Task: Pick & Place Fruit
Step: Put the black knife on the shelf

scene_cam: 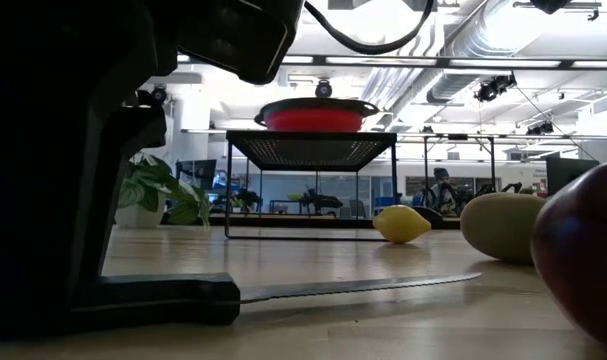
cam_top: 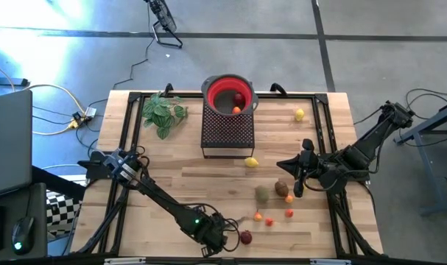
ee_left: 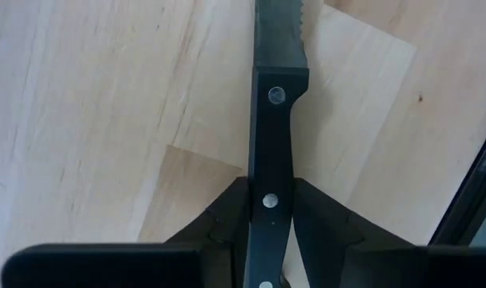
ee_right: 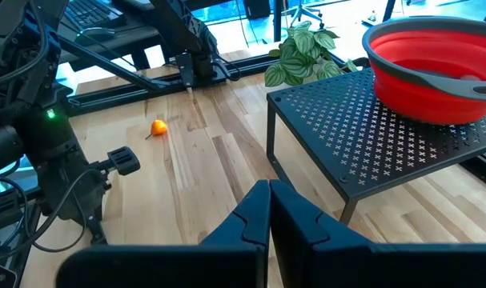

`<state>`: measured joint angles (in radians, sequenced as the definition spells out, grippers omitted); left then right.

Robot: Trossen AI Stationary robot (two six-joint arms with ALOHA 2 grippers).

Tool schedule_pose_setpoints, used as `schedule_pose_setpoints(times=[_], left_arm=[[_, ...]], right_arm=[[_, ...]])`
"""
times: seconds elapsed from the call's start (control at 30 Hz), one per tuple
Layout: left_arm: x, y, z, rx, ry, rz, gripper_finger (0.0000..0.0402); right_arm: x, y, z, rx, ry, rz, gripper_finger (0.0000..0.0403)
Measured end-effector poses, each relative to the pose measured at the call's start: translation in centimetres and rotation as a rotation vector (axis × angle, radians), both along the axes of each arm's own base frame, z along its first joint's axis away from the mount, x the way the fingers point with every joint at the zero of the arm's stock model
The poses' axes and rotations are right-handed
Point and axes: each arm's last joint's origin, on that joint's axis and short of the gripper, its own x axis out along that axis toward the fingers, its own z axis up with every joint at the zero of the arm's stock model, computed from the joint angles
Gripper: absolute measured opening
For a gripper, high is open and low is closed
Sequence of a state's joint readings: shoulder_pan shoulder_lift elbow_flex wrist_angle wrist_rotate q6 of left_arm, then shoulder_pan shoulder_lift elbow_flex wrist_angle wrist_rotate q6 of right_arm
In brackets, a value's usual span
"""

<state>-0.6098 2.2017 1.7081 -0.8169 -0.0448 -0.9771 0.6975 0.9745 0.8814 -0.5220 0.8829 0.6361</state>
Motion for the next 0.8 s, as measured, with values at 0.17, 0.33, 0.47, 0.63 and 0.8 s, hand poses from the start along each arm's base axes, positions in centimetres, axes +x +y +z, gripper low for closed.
schedule_pose_setpoints(times=[0.17, 0.33, 0.47, 0.63, 0.8], left_arm=[[0.00, 0.02, 0.02, 0.000, 0.000, 0.000, 0.0064], [0.00, 0.02, 0.02, 0.000, 0.000, 0.000, 0.0073], [-0.01, 0.02, 0.01, 0.000, 0.002, -0.003, 0.0078], [-0.23, -0.18, 0.28, -0.002, -0.002, -0.010, 0.0071], [-0.58, 0.02, 0.82, 0.021, -0.003, -0.007, 0.0069]], right_arm=[[0.00, 0.00, 0.00, 0.000, 0.000, 0.000, 0.0003], [0.00, 0.00, 0.00, 0.000, 0.000, 0.000, 0.0003], [0.00, 0.00, 0.00, 0.000, 0.000, 0.000, 0.0003], [0.00, 0.00, 0.00, 0.000, 0.000, 0.000, 0.0003], [0.00, 0.00, 0.01, 0.001, -0.001, 0.000, 0.0003]])
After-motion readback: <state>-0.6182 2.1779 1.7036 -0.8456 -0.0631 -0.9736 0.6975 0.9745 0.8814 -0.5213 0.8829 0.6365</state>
